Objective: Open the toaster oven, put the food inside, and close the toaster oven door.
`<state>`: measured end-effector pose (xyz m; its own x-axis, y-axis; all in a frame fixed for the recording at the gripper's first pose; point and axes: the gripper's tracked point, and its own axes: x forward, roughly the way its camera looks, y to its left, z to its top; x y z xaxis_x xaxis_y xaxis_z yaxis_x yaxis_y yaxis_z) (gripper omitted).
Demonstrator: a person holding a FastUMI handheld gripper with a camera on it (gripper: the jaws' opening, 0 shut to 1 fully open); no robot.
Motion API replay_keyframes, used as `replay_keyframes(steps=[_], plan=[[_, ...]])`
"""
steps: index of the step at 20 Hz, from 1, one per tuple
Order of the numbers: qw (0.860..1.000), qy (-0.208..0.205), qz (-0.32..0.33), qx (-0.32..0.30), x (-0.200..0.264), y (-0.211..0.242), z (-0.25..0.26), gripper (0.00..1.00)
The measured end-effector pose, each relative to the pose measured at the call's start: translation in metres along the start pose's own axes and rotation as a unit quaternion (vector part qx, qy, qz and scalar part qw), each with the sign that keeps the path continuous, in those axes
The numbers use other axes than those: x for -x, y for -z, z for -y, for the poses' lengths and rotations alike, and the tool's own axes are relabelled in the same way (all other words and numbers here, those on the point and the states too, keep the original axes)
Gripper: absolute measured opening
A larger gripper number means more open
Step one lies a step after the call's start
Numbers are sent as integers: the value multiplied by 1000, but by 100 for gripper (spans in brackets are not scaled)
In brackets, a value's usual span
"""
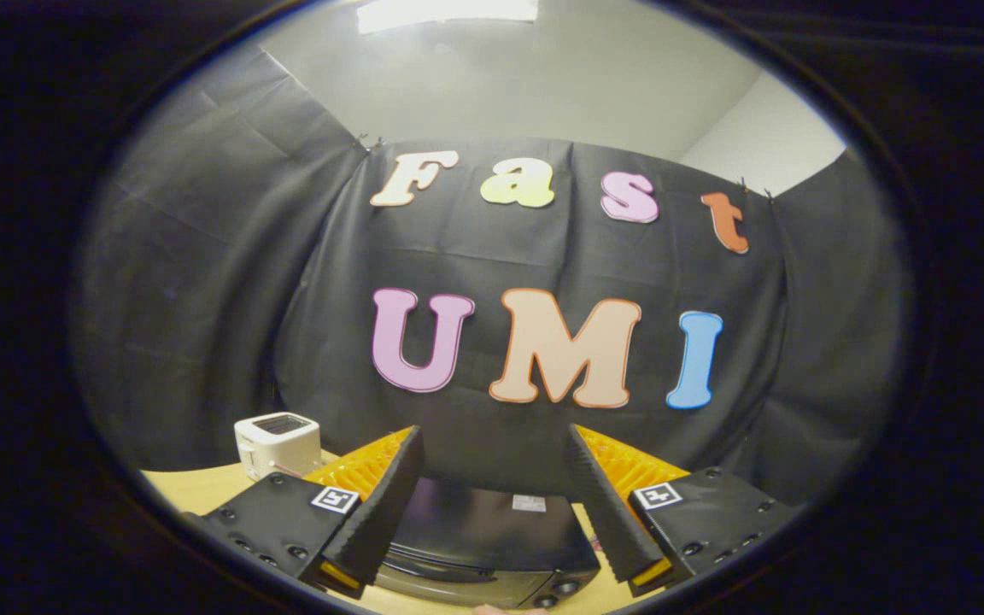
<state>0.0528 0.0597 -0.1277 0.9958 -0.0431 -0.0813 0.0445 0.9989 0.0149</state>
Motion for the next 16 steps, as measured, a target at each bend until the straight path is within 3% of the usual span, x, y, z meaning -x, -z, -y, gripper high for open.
replay_keyframes(steps=[5,10,12,16], plan=[[999,30,-38,-9,-15,84,-4,100],[997,25,-76,-16,-10,142,-18,100],[995,19,-95,-27,-3,158,-22,100],[993,41,-71,-79,14,156,-16,100]])
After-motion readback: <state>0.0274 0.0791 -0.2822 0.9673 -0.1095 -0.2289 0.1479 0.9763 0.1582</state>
